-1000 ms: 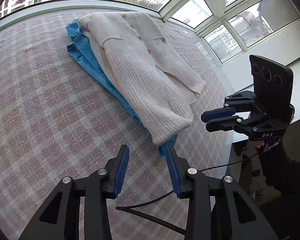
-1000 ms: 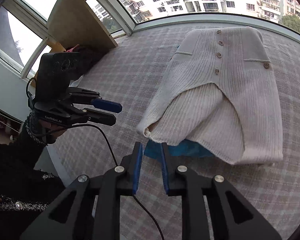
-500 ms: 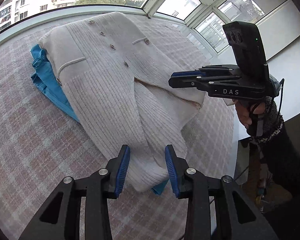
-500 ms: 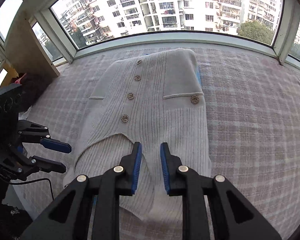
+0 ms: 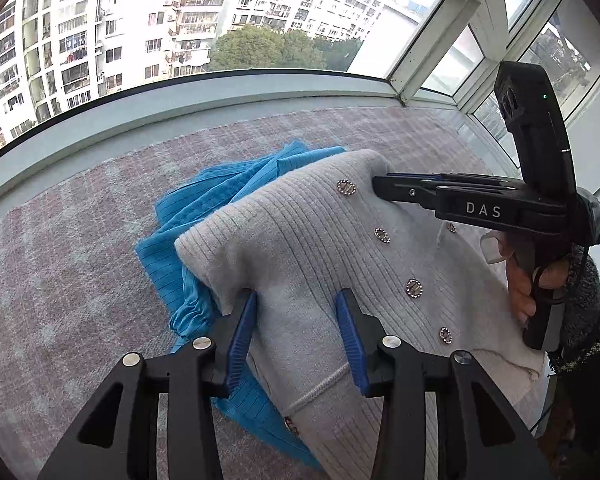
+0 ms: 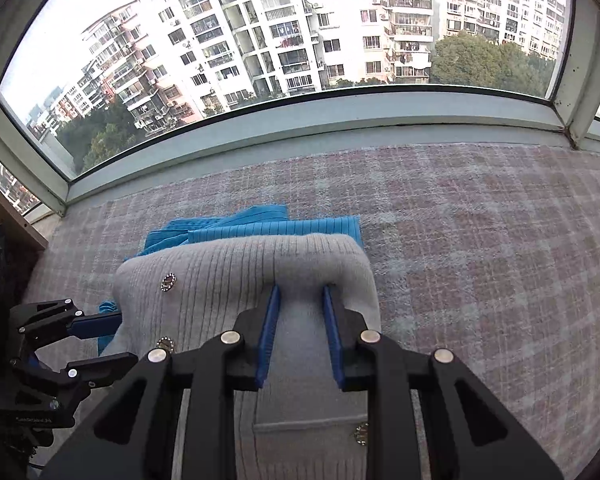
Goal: Fold clothes
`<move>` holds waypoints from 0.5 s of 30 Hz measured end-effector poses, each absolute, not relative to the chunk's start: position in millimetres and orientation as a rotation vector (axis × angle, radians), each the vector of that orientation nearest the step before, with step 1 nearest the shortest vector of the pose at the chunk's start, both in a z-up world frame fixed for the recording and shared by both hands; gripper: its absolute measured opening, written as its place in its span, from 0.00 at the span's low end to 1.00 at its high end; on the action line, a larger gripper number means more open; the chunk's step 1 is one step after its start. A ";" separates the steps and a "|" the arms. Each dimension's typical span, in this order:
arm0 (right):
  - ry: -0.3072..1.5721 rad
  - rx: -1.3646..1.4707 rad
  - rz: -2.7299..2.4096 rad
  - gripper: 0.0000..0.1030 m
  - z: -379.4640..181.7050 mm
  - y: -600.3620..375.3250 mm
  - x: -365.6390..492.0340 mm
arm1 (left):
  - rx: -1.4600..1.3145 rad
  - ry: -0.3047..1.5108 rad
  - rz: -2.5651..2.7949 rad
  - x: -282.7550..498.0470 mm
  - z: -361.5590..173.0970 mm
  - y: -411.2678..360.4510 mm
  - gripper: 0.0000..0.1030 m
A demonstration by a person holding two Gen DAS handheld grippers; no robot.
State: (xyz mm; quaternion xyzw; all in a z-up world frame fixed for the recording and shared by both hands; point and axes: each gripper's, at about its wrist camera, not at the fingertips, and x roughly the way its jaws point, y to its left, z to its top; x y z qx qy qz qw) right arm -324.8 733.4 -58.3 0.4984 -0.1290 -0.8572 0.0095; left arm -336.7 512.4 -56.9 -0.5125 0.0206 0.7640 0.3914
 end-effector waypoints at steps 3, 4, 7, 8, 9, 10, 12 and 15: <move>-0.464 1.537 -2.670 0.24 -34.3 732.7 -311.9 | -1.299 0.022 1.929 -336.7 -49.1 509.5 0.38; -0.455 1.525 -2.684 0.24 -23.0 728.0 -300.3 | -1.295 0.015 1.928 -333.2 -41.9 505.6 0.38; -0.404 1.507 -2.732 0.35 8.3 709.6 -259.1 | -1.257 -0.013 1.942 -312.3 -16.2 481.1 0.39; -0.377 1.507 -2.752 0.42 17.4 700.6 -241.1 | -1.245 -0.013 1.952 -302.4 -7.0 471.5 0.40; -0.354 1.505 -2.774 0.47 25.7 691.0 -222.6 | -1.232 -0.003 1.970 -290.7 2.2 462.3 0.45; -0.333 1.503 -2.798 0.49 33.3 680.6 -203.5 | -1.211 0.008 1.997 -278.4 11.0 453.3 0.51; -0.303 1.506 -2.836 0.54 44.4 658.2 -167.5 | -1.166 0.028 2.048 -251.5 29.1 433.3 0.61; -0.232 1.514 -2.883 0.56 57.5 622.1 -118.0 | -1.097 0.069 2.119 -209.0 55.8 401.8 0.74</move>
